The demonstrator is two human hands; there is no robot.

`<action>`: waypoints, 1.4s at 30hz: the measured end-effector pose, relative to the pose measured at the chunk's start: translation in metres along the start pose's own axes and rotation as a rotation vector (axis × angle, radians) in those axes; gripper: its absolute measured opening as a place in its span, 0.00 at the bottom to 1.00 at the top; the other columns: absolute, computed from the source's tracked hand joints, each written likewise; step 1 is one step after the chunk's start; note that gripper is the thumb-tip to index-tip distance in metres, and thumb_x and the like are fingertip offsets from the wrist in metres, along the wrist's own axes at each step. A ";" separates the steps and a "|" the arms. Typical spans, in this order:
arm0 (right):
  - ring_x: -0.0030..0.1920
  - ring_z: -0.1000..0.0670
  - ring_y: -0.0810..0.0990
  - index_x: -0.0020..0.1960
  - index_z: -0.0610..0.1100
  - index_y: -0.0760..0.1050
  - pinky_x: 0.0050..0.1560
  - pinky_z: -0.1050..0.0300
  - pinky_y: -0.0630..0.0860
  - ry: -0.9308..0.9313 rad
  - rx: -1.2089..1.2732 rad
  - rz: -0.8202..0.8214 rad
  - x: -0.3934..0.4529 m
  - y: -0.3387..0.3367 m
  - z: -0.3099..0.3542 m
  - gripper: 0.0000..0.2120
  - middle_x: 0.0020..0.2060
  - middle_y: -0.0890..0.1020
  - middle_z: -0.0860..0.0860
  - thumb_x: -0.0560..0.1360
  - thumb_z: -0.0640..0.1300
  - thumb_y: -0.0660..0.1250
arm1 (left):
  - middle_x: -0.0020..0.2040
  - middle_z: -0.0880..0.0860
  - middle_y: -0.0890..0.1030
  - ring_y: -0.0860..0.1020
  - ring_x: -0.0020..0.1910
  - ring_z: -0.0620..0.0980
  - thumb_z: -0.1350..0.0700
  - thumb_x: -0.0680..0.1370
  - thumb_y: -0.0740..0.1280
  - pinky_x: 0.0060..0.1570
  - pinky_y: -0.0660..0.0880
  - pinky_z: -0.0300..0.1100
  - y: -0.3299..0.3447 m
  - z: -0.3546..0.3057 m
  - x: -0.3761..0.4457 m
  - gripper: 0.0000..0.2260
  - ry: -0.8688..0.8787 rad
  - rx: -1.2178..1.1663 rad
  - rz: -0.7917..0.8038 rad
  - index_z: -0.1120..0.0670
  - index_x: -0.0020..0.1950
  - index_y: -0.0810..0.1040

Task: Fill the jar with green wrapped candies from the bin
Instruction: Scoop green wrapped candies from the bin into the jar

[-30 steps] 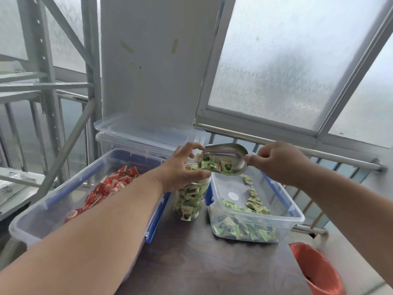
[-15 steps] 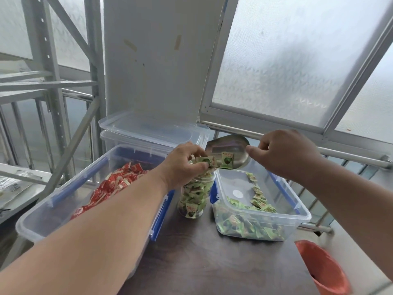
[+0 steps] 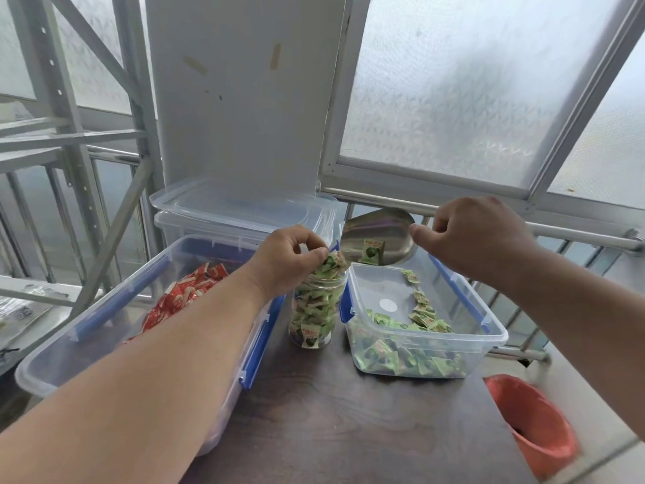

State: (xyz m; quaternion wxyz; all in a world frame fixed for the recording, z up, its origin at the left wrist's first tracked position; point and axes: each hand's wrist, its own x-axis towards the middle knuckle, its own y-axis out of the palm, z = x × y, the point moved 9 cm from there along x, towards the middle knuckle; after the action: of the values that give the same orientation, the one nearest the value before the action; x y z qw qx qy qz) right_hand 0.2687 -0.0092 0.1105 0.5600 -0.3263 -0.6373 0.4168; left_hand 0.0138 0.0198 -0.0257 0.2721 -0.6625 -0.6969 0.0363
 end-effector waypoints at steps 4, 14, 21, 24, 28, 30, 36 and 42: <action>0.35 0.47 0.80 0.33 0.45 0.80 0.38 0.52 0.80 0.021 0.035 0.017 -0.001 0.005 -0.002 0.27 0.30 0.81 0.50 0.75 0.67 0.63 | 0.55 0.49 0.81 0.78 0.52 0.50 0.56 0.80 0.77 0.56 0.80 0.51 0.003 0.004 0.001 0.03 -0.073 -0.015 0.051 0.50 0.47 0.89; 0.33 0.45 0.80 0.34 0.40 0.80 0.32 0.57 0.70 0.077 0.137 0.062 0.000 0.019 -0.011 0.29 0.27 0.81 0.47 0.76 0.65 0.65 | 0.69 0.49 0.75 0.75 0.68 0.51 0.57 0.83 0.72 0.58 0.75 0.44 0.007 0.002 -0.007 0.06 -0.123 -0.084 0.086 0.52 0.50 0.90; 0.32 0.46 0.80 0.33 0.40 0.80 0.32 0.57 0.69 0.073 0.172 0.004 0.005 0.011 -0.007 0.30 0.26 0.81 0.47 0.77 0.65 0.64 | 0.65 0.50 0.77 0.78 0.63 0.51 0.52 0.83 0.74 0.51 0.75 0.42 0.002 0.004 -0.003 0.03 -0.090 -0.112 0.033 0.48 0.56 0.87; 0.34 0.47 0.79 0.33 0.42 0.79 0.32 0.57 0.67 0.081 0.197 -0.006 0.007 0.010 -0.005 0.28 0.27 0.81 0.48 0.77 0.65 0.64 | 0.59 0.45 0.75 0.76 0.60 0.45 0.50 0.82 0.76 0.53 0.74 0.41 0.002 0.002 -0.005 0.06 -0.075 -0.082 0.035 0.43 0.58 0.84; 0.35 0.48 0.80 0.34 0.43 0.80 0.33 0.57 0.68 0.076 0.217 -0.014 0.006 0.012 -0.003 0.27 0.28 0.82 0.49 0.77 0.65 0.64 | 0.65 0.45 0.77 0.76 0.65 0.47 0.51 0.81 0.77 0.55 0.73 0.40 0.005 0.000 -0.002 0.01 -0.051 -0.029 0.067 0.46 0.51 0.89; 0.35 0.48 0.80 0.34 0.43 0.80 0.34 0.57 0.69 0.075 0.225 -0.010 0.006 0.014 -0.002 0.27 0.28 0.82 0.50 0.77 0.65 0.64 | 0.65 0.46 0.79 0.77 0.66 0.48 0.52 0.81 0.77 0.54 0.72 0.37 0.007 0.002 -0.001 0.04 -0.085 -0.017 0.111 0.51 0.49 0.89; 0.35 0.46 0.80 0.32 0.41 0.79 0.35 0.54 0.73 0.059 0.220 -0.004 0.003 0.020 0.005 0.28 0.27 0.81 0.48 0.76 0.64 0.65 | 0.62 0.51 0.83 0.81 0.63 0.53 0.55 0.80 0.78 0.60 0.81 0.51 0.009 0.008 -0.001 0.06 -0.152 0.001 0.135 0.51 0.43 0.87; 0.36 0.48 0.79 0.33 0.46 0.78 0.36 0.55 0.69 0.063 0.250 0.002 0.002 0.023 0.011 0.26 0.30 0.81 0.50 0.77 0.65 0.65 | 0.56 0.54 0.78 0.79 0.54 0.53 0.50 0.77 0.80 0.52 0.82 0.48 0.001 0.007 -0.005 0.11 -0.099 -0.022 0.031 0.47 0.54 0.81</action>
State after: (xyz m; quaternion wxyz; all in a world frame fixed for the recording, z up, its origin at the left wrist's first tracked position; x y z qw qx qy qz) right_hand 0.2562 0.0011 0.0907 0.6158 -0.2675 -0.5621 0.4830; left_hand 0.0118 0.0174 -0.0339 0.2292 -0.6735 -0.6997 0.0656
